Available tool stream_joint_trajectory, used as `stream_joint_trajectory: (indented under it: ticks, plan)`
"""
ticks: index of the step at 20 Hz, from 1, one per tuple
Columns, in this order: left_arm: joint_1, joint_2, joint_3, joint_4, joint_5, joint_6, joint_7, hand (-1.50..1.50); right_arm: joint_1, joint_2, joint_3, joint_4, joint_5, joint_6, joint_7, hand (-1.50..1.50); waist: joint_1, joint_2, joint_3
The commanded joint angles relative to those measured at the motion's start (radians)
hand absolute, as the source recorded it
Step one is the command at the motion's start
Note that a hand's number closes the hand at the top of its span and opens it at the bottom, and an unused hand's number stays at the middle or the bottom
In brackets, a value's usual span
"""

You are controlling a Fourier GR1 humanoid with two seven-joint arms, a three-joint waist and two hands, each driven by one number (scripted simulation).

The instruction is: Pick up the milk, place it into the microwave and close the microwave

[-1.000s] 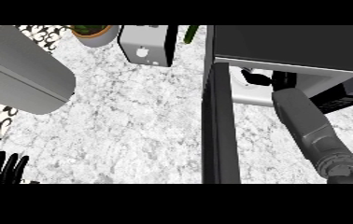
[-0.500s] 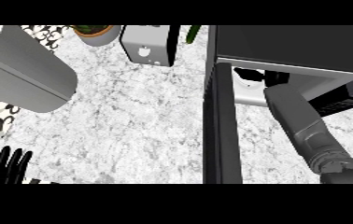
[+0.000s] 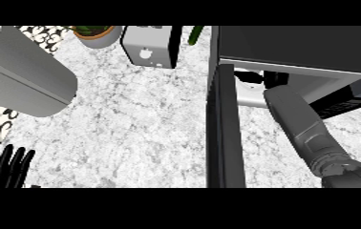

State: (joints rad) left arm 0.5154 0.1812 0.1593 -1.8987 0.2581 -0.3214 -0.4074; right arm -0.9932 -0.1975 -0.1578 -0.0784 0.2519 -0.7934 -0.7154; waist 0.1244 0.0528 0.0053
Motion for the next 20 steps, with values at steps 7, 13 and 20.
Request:
stream_joint_trajectory:
  ticks: [7, 13, 20]
  plan:
    - [0.021, -0.031, -0.006, 0.006, -0.024, 0.006, -0.035, -1.5, 0.035, 0.017, -0.013, -0.006, -0.008, 0.047, -0.041, -1.5, -0.027, -0.015, -0.001]
    - [0.018, -0.046, -0.01, -0.009, -0.049, 0.028, -0.028, -1.5, 0.08, -0.012, -0.035, -0.022, -0.026, 0.108, -0.091, -1.5, -0.051, -0.022, -0.001]
    - [0.086, -0.073, -0.031, -0.041, -0.064, 0.007, -0.062, -1.5, 0.107, -0.029, -0.08, -0.056, -0.077, 0.299, -0.163, -1.5, -0.063, -0.031, -0.001]
